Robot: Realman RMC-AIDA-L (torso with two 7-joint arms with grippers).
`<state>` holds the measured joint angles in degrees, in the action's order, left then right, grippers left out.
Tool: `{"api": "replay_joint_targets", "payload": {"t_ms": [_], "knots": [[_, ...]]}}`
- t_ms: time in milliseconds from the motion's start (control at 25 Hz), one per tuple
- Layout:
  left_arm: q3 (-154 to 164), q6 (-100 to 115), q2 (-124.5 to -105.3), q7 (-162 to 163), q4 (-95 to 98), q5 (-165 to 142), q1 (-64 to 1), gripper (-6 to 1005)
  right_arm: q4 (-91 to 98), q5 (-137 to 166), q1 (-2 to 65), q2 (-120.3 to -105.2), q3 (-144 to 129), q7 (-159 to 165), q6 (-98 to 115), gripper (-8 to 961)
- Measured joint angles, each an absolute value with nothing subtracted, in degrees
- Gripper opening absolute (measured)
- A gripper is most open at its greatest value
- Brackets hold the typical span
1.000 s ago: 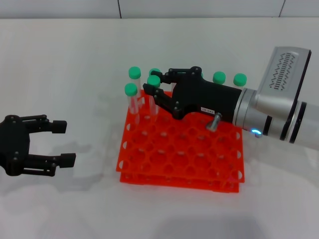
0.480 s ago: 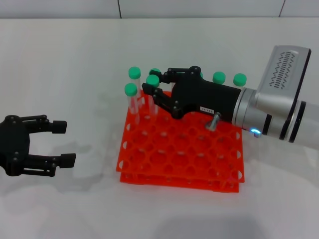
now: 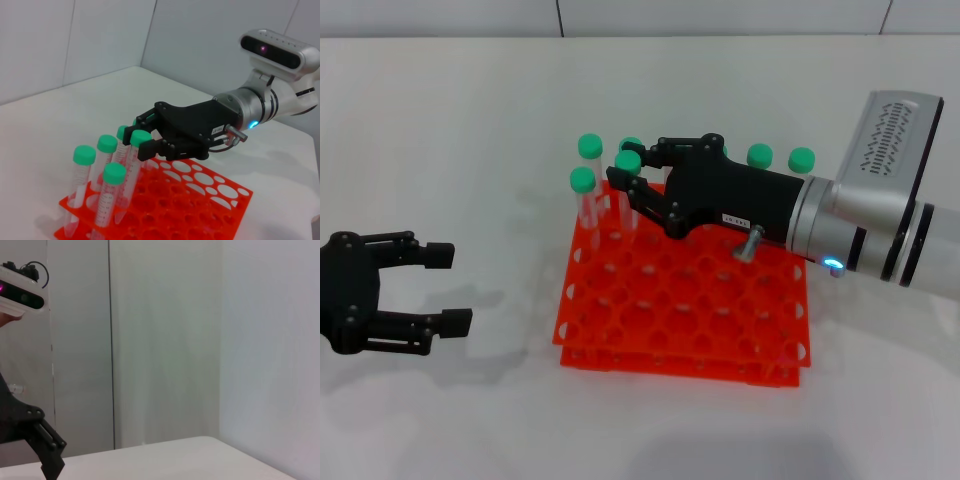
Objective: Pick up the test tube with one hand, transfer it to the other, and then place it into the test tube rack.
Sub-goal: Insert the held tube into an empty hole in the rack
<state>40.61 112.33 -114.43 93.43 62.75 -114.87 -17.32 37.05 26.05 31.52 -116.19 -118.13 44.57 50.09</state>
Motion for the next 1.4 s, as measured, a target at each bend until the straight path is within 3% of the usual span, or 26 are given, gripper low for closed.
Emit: {"api": "replay_joint_targets", "payload": {"t_ms": [1400], "knots": [[41.31, 112.32, -114.61, 93.52, 62.75, -114.87, -17.84, 879, 36.65, 26.29, 31.51, -116.19, -118.12, 45.26, 49.83, 266]]}}
